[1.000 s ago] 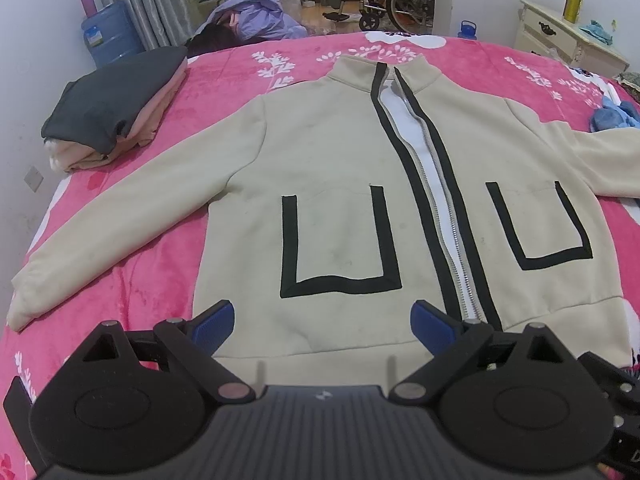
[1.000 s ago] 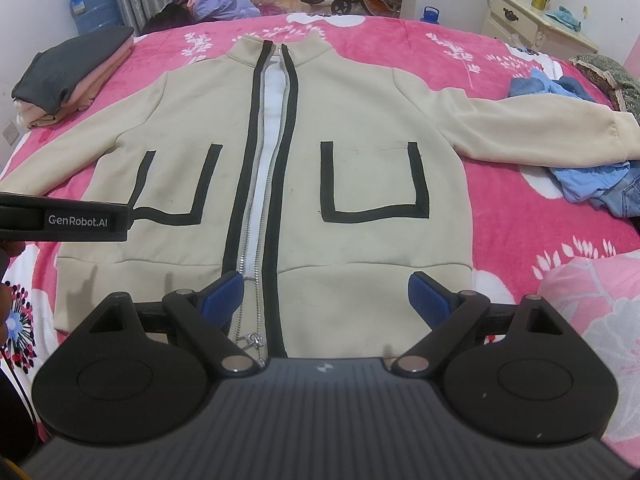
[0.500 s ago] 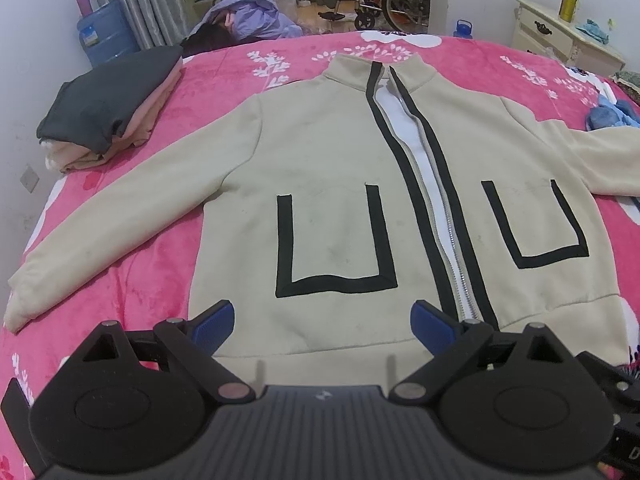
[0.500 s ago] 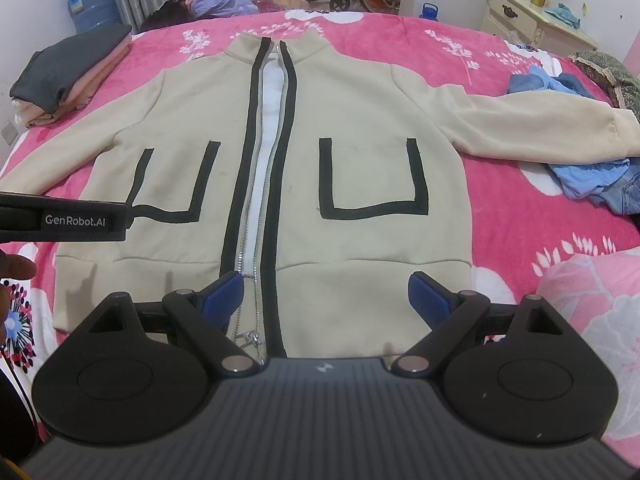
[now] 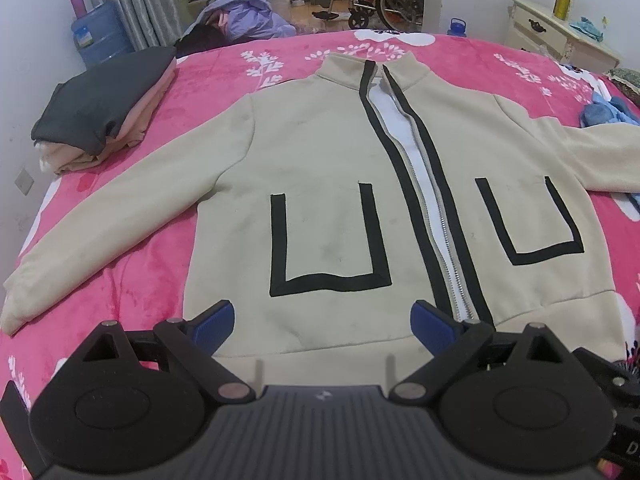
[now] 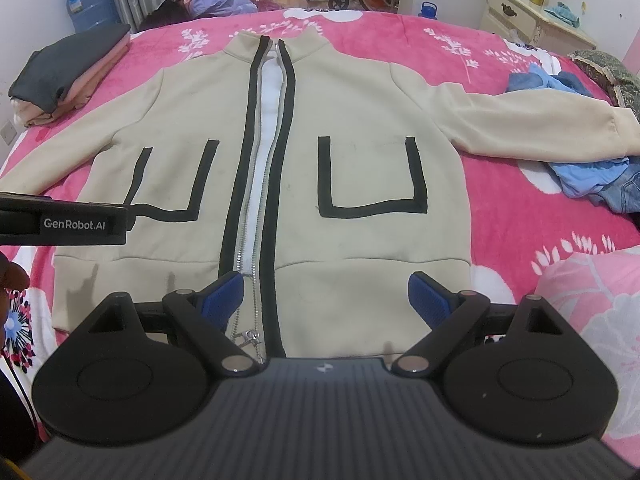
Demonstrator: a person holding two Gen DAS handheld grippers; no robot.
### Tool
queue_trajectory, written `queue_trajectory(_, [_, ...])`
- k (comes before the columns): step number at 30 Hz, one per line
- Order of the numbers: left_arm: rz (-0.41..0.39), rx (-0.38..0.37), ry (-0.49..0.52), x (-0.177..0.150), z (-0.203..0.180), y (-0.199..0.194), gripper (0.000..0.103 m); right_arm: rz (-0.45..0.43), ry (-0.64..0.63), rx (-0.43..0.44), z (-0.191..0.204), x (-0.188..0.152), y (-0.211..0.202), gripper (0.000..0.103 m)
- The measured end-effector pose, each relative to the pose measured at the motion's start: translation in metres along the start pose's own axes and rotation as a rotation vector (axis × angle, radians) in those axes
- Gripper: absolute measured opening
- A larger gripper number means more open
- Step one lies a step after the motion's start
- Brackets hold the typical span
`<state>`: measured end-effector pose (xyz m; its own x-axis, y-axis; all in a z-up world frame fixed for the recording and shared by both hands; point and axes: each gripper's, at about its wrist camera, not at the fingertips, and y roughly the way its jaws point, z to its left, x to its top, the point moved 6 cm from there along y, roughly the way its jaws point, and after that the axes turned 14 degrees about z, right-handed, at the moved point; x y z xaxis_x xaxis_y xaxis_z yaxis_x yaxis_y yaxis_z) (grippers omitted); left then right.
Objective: Fold clothes
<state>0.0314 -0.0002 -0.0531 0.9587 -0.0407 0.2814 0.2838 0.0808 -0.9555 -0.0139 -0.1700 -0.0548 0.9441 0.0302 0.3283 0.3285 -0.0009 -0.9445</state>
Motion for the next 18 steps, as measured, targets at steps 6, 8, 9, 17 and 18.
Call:
queue_trajectory(6, [0.0,0.0,0.001,-0.0006,0.0003,-0.0002,0.096,0.003,0.005,0.0,-0.0005,0.0016,-0.0011,0.089])
queue_trajectory(8, [0.0,0.0,0.001,-0.0008,0.0004,-0.0003,0.096,0.004,0.006,0.0,-0.0005,0.0018,-0.0012,0.089])
queue_trajectory(9, [0.0,0.0,0.001,-0.001,0.0005,-0.0004,0.096,0.004,0.006,0.0,-0.0005,0.0016,-0.0009,0.089])
queue_trajectory(17, [0.003,0.0,-0.001,-0.0013,0.0016,0.0009,0.096,0.007,0.006,0.0,-0.0002,0.001,0.0,0.089])
queue_trajectory(18, [0.004,-0.001,-0.001,-0.0014,0.0018,0.0011,0.096,0.007,0.007,-0.001,-0.0003,0.001,0.0001,0.09])
